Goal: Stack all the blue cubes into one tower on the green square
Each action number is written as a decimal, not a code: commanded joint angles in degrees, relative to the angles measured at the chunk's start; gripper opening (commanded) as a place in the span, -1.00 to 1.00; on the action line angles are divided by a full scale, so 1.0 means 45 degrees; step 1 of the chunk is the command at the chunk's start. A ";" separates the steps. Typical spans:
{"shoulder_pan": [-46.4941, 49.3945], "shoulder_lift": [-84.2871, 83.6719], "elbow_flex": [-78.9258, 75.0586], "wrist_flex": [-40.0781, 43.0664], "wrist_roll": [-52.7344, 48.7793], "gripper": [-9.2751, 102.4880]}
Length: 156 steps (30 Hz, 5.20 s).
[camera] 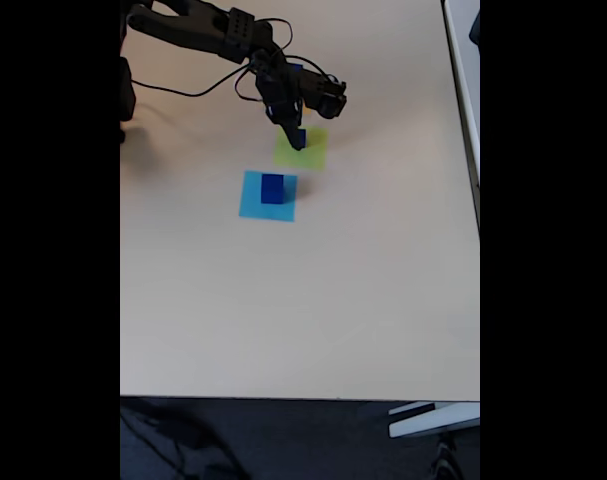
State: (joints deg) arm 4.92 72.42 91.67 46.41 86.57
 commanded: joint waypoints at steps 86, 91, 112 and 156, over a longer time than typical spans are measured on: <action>0.3652 0.1895 -0.3652 0.4648 -0.3320 -0.84; 0.3945 0.2070 -0.2598 0.3809 -0.3477 -0.84; 0.4453 0.2539 -0.1367 0.3281 -0.3848 -0.84; 0.4551 0.2422 -0.0977 0.2754 -0.3828 -0.83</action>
State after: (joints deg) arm 25.84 79.89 87.54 60.12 68.91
